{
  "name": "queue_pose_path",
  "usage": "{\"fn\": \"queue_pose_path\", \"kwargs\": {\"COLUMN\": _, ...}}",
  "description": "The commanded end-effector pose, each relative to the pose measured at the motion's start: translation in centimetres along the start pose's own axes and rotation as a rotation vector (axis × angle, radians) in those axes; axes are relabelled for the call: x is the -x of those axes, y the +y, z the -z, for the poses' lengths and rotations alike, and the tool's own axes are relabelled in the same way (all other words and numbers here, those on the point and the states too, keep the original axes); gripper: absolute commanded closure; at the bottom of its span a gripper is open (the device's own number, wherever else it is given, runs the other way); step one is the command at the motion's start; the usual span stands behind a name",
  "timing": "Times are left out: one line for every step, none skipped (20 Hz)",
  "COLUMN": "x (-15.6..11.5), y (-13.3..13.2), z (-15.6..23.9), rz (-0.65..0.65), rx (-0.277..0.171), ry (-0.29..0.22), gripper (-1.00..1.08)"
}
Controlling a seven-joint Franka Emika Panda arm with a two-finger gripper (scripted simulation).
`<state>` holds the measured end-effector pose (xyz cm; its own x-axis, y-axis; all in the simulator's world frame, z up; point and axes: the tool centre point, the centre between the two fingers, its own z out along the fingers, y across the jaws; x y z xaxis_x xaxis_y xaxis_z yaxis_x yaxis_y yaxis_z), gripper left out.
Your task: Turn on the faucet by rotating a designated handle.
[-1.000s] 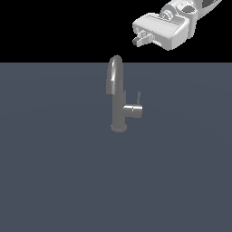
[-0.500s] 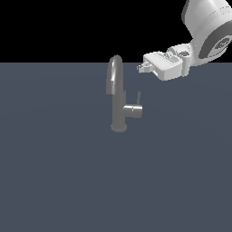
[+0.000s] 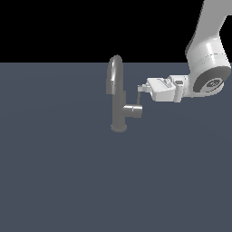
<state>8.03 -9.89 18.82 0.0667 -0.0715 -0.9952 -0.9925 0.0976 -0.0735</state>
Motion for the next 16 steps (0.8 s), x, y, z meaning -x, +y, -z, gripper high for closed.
{"fn": "queue_pose_path", "kwargs": {"x": -1.2, "y": 0.0, "z": -0.1, "rz": -0.032, "rx": -0.033, "ry": -0.027, "gripper": 1.08}}
{"fn": "queue_pose_path", "kwargs": {"x": -1.6, "y": 0.0, "z": -0.2, "rz": -0.042, "rx": -0.043, "ry": -0.035, "gripper": 1.08}}
{"fn": "queue_pose_path", "kwargs": {"x": -1.9, "y": 0.0, "z": -0.2, "rz": -0.050, "rx": -0.052, "ry": -0.043, "gripper": 1.08}}
{"fn": "queue_pose_path", "kwargs": {"x": -2.2, "y": 0.0, "z": -0.3, "rz": -0.058, "rx": -0.059, "ry": -0.049, "gripper": 1.08}}
{"fn": "queue_pose_path", "kwargs": {"x": -2.5, "y": 0.0, "z": -0.3, "rz": -0.063, "rx": -0.065, "ry": -0.053, "gripper": 1.08}}
{"fn": "queue_pose_path", "kwargs": {"x": -2.6, "y": 0.0, "z": -0.4, "rz": -0.068, "rx": -0.069, "ry": -0.057, "gripper": 1.08}}
{"fn": "queue_pose_path", "kwargs": {"x": -2.7, "y": 0.1, "z": -0.4, "rz": -0.071, "rx": -0.072, "ry": -0.060, "gripper": 1.08}}
{"fn": "queue_pose_path", "kwargs": {"x": -2.8, "y": 0.1, "z": -0.4, "rz": -0.072, "rx": -0.074, "ry": -0.061, "gripper": 1.08}}
{"fn": "queue_pose_path", "kwargs": {"x": -2.8, "y": 0.1, "z": -0.5, "rz": -0.072, "rx": -0.074, "ry": -0.062, "gripper": 1.08}}
{"fn": "queue_pose_path", "kwargs": {"x": -2.8, "y": 0.1, "z": -0.5, "rz": -0.072, "rx": -0.074, "ry": -0.062, "gripper": 1.08}}
{"fn": "queue_pose_path", "kwargs": {"x": -2.8, "y": 0.1, "z": -0.5, "rz": -0.072, "rx": -0.074, "ry": -0.062, "gripper": 1.08}}
{"fn": "queue_pose_path", "kwargs": {"x": -2.8, "y": 0.1, "z": -0.5, "rz": -0.072, "rx": -0.074, "ry": -0.062, "gripper": 1.08}}
{"fn": "queue_pose_path", "kwargs": {"x": -2.8, "y": 0.1, "z": -0.5, "rz": -0.072, "rx": -0.074, "ry": -0.062, "gripper": 1.08}}
{"fn": "queue_pose_path", "kwargs": {"x": -2.8, "y": 0.1, "z": -0.5, "rz": -0.072, "rx": -0.073, "ry": -0.061, "gripper": 1.08}}
{"fn": "queue_pose_path", "kwargs": {"x": -2.7, "y": 0.3, "z": -0.5, "rz": -0.072, "rx": -0.073, "ry": -0.061, "gripper": 1.08}}
{"fn": "queue_pose_path", "kwargs": {"x": -2.7, "y": 0.5, "z": -0.5, "rz": -0.072, "rx": -0.073, "ry": -0.061, "gripper": 1.08}}
